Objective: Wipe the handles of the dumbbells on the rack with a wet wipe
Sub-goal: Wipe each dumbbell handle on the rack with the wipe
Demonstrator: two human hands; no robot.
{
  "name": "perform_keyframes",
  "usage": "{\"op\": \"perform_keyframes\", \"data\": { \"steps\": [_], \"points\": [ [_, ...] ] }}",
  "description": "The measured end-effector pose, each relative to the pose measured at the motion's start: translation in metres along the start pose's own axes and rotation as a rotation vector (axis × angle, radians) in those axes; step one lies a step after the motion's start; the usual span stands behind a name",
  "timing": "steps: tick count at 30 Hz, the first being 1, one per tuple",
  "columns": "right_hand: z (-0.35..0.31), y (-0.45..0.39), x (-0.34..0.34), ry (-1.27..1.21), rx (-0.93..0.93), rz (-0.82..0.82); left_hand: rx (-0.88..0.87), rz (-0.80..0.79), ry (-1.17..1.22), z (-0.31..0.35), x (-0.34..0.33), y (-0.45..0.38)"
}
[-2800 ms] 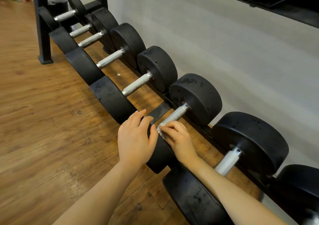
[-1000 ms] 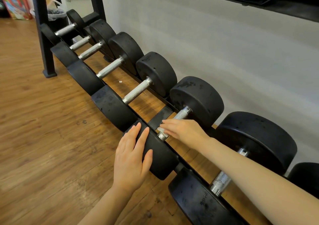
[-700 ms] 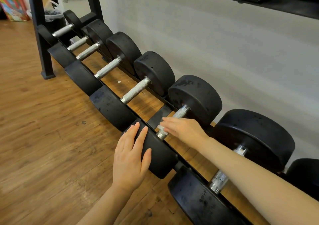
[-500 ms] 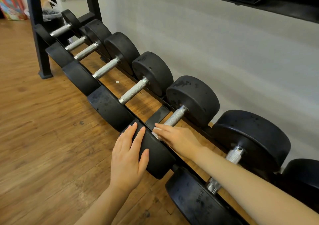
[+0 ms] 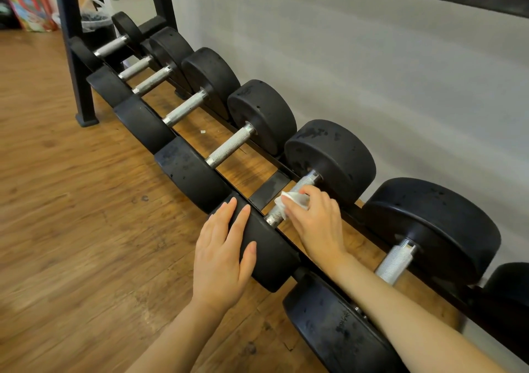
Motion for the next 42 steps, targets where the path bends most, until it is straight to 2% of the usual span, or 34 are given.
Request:
{"op": "perform_keyframes", "data": {
  "steps": [3,7,14,21,25,31,36,38,42],
  "points": [
    [0.002,-0.001,0.004,0.065,0.091,0.084,0.02,-0.04,0.011,-0.001,-0.003,0.0],
    [-0.002,-0.005,0.006,-0.218,0.011,0.105,0.015,-0.042,0.014,-0.002,-0.005,0.0],
    [-0.004,0.0,0.004,-0.393,-0.082,0.16,0.017,-0.033,0.046,-0.003,-0.006,0.0],
    [-0.002,0.006,0.0,-0.496,-0.116,0.165,0.009,-0.031,0.046,-0.002,-0.005,0.0],
    [-0.014,0.006,-0.004,-0.571,-0.059,0.093,0.012,-0.023,0.046,-0.003,-0.006,0.0],
    [-0.008,0.004,-0.004,-0.619,-0.082,0.102,0.01,-0.023,0.045,-0.002,-0.006,0.0],
    [-0.02,0.003,-0.004,-0.633,-0.022,0.026,0.012,-0.021,0.042,-0.002,-0.005,0.001],
    [-0.016,0.004,-0.005,-0.643,-0.053,0.045,0.007,-0.023,0.034,-0.002,-0.005,0.001],
    [0.005,0.01,-0.005,-0.677,-0.239,0.141,0.007,-0.02,0.034,-0.002,-0.005,0.0]
  ]
}}
Point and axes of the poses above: each hand's wrist, its own y-axis away from the middle knuckle, its own x-axis out of the back of the hand, z = x × y, the point moved 7 cm from there along -y, towards the middle knuckle, and after that the axes turned 12 degrees about x, right-handed, at the moved point
